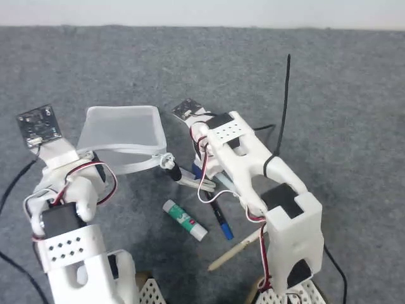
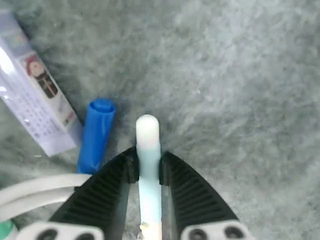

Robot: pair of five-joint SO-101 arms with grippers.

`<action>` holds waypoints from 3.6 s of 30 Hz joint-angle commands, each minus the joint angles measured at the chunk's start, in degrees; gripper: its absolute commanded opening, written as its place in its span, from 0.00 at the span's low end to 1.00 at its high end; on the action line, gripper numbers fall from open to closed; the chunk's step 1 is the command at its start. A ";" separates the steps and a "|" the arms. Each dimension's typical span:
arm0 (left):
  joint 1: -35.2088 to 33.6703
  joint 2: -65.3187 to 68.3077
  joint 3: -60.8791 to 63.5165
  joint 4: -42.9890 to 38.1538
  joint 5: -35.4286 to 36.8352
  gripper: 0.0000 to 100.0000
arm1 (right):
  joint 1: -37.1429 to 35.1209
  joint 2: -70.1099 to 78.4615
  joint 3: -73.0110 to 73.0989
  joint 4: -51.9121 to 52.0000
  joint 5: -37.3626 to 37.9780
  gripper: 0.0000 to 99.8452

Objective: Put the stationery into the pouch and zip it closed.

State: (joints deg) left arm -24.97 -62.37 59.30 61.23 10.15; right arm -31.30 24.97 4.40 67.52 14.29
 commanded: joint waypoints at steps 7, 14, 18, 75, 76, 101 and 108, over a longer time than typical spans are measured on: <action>4.48 0.09 -4.35 -0.88 1.05 0.01 | 2.59 -9.54 1.67 2.15 0.09 0.01; 10.55 0.44 -7.78 0.18 0.79 0.01 | 2.95 -21.49 12.40 -5.05 -3.43 0.01; 15.12 0.53 -10.68 3.25 0.70 0.01 | 4.18 -28.53 18.64 -10.33 -5.54 0.01; 15.56 12.22 -27.91 13.01 1.49 0.01 | 8.13 -86.46 34.73 -22.02 -20.84 0.01; 15.56 12.22 -27.47 12.57 1.49 0.01 | 7.08 -87.34 34.73 -22.99 -20.84 0.01; 12.04 12.13 -20.35 7.12 1.14 0.01 | -12.26 -97.27 34.55 -44.09 -10.64 0.01; 12.13 12.13 -19.82 7.03 1.32 0.01 | -19.56 -96.92 34.73 -48.66 -10.73 0.01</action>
State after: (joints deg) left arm -12.75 -50.24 39.96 70.29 10.77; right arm -48.44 -71.30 39.65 21.45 2.59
